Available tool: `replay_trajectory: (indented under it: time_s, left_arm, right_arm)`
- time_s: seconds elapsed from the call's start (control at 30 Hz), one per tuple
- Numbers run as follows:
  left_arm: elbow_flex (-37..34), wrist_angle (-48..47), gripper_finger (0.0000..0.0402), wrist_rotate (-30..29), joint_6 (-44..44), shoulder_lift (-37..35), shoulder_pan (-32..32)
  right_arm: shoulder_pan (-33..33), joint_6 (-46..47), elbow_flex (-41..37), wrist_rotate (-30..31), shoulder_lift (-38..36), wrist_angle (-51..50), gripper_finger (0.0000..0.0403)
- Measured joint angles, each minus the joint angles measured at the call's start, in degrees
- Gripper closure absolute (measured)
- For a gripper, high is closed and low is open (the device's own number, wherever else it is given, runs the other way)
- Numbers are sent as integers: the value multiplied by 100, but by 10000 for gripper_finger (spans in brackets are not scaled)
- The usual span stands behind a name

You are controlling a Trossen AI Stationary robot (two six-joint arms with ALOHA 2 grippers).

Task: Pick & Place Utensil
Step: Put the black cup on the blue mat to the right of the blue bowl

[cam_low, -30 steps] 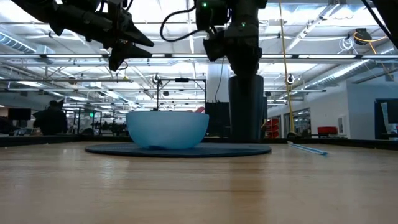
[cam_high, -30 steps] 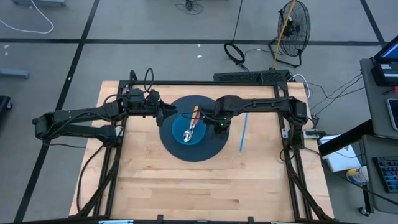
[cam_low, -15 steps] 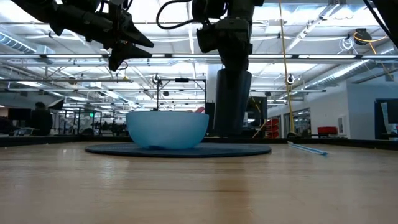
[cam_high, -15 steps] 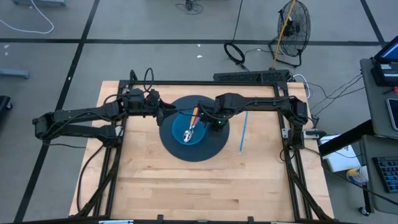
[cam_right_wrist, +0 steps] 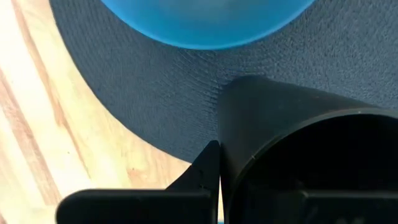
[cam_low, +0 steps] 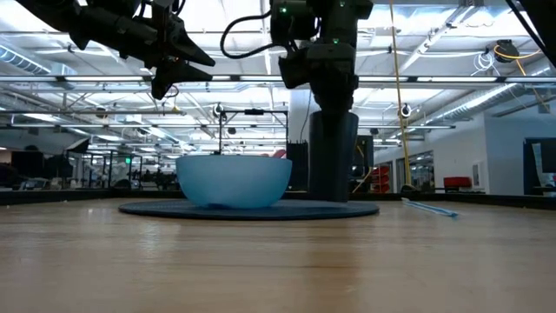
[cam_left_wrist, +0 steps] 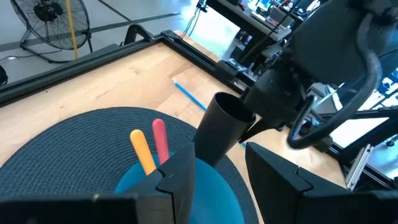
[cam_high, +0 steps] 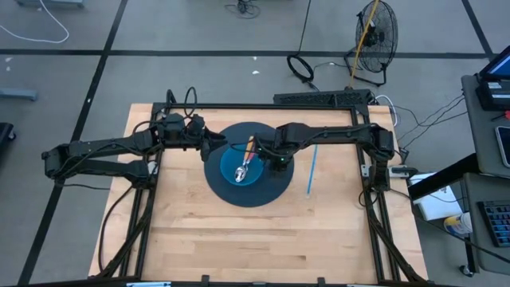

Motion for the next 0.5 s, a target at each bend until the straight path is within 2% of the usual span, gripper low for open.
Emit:
replay_trajectory:
  time_s: [0.5]
  left_arm:
    - [0, 0, 254, 5, -24, -1, 0]
  right_arm:
    - [-1, 1, -32, -153, 2, 273, 399]
